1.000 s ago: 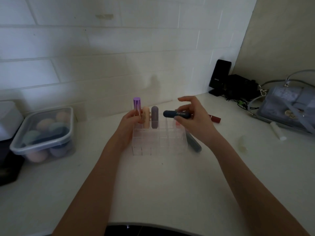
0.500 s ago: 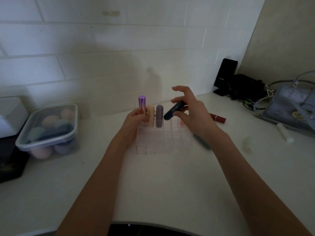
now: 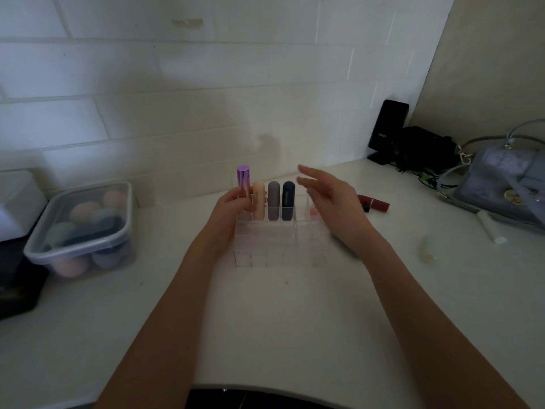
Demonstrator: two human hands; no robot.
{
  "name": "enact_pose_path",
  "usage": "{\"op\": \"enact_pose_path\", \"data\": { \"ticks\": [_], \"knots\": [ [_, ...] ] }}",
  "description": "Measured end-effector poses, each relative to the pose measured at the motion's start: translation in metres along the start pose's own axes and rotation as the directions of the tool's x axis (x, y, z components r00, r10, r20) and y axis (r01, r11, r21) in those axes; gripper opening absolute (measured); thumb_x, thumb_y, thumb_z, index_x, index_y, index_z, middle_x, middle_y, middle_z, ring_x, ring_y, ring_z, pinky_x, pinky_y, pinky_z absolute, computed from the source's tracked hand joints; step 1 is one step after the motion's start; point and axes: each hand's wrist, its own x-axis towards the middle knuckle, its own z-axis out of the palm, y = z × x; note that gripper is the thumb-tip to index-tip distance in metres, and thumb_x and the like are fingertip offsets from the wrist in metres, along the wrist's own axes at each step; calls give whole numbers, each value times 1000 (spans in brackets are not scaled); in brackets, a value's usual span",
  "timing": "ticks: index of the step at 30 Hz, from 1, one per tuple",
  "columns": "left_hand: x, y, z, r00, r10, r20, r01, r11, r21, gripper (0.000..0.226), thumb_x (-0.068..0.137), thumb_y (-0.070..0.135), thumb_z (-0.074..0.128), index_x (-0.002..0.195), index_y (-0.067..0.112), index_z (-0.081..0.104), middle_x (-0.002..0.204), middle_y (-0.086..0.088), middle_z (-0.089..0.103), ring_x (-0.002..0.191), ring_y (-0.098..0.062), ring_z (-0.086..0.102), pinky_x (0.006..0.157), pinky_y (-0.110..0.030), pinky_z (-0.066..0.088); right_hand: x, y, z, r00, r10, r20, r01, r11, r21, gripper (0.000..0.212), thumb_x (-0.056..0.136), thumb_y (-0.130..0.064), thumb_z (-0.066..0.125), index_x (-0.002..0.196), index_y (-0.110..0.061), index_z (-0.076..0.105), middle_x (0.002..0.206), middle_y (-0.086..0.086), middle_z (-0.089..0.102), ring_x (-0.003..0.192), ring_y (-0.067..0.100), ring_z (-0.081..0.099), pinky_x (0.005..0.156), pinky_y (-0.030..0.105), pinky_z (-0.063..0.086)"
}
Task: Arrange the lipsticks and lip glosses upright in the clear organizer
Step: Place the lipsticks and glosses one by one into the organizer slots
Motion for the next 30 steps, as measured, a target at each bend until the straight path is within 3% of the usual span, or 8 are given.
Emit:
{"op": "enact_pose_path", "data": {
  "ticks": [3,6,9,12,16,20,25,30],
  "knots": [
    [-1,1,1,1000,19,15,-19,1000,-14,26,60,5,51,61,25,67,64,9,66,64,-9,63,60,-18,48,-7,9,-24,982,173,-70,-170,984,55,38,96,-4,48,129,-20,55,111,-3,66,88,5,64,80,18,54],
    [-1,1,1,1000,26,15,-26,999,-18,25,60,5,51,62,24,67,64,8,67,63,-9,64,61,-17,48,-22,23,-52,966,244,-84,-258,934,-248,27,93,-15,55,117,-19,66,106,4,69,75,5,57,63,7,41],
    [1,-1,0,1000,20,-7,-20,1000,-13,20,60,6,52,64,21,64,64,7,66,64,-10,63,64,-22,45,-38,30,-66,945,320,71,-269,880,-391,24,88,-32,62,112,-35,66,91,-11,63,71,5,53,57,17,34],
    [1,-2,0,999,6,-33,-6,1000,0,20,60,7,52,64,22,64,64,7,65,64,-11,62,67,-26,44,-41,29,-56,877,403,260,-286,875,-391,35,83,-32,69,116,-38,59,88,-12,55,72,2,51,60,15,35],
    [1,-1,0,1000,13,-9,-13,1000,-4,19,62,5,52,67,20,64,65,7,66,66,-11,63,67,-25,44,-41,32,-35,858,399,323,-261,881,-395,41,85,-26,67,123,-34,55,81,-12,51,69,4,50,58,16,36],
    [0,0,1,1000,13,-28,-13,1000,-19,17,62,4,52,72,14,61,70,0,61,71,-17,57,71,-28,41,-43,37,-28,903,347,254,-229,888,-398,38,88,-24,61,124,-30,51,82,-17,51,69,0,49,57,15,36],
    [-2,2,2,1000,1,-1,-1,1000,-23,21,62,3,50,81,9,58,77,-5,57,74,-19,55,72,-28,41,-41,34,-29,935,333,124,-320,940,-118,46,88,-20,57,126,-45,45,94,-10,53,71,7,55,45,13,45],
    [-3,4,3,1000,-6,-22,5,1000,-23,18,58,4,50,71,14,58,71,-3,57,68,-17,55,68,-27,40,-41,32,-28,947,308,90,-296,947,-124,36,88,-21,59,116,-42,52,92,-6,56,64,14,61,47,16,52]
  ]
}}
